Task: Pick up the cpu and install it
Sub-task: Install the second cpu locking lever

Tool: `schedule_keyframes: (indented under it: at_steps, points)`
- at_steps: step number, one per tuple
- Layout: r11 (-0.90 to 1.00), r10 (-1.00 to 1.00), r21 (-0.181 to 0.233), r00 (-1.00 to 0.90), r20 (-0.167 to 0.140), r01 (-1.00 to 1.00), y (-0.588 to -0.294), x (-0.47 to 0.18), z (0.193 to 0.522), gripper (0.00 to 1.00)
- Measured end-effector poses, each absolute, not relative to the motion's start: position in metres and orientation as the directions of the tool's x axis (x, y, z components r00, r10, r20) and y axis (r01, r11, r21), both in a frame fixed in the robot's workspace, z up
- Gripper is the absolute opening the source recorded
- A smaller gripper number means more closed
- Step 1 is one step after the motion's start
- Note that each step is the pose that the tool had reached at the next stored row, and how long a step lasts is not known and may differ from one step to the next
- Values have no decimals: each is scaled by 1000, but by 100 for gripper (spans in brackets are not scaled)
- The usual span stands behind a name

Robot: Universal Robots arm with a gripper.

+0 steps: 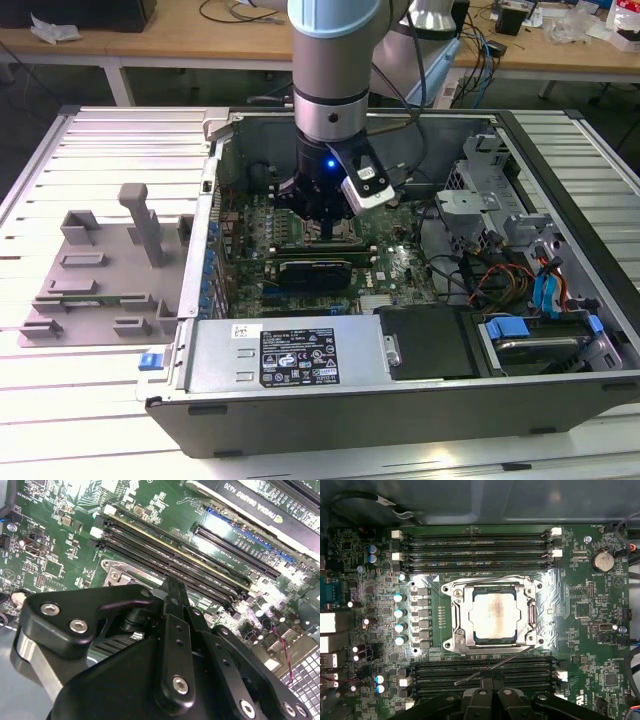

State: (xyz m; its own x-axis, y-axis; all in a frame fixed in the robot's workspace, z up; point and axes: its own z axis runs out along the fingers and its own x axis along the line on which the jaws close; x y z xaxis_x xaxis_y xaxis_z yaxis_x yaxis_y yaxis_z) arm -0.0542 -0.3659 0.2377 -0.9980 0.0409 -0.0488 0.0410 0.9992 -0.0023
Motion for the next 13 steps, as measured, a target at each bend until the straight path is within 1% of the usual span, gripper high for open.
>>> schedule_keyframes:
  at_steps: [6, 13]
  points:
    - [999, 41, -2, -997, -62, 41, -366, -56, 229, 11]
    - [1000, 10, -2, -998, -65, 10, -366, -68, 226, 11]
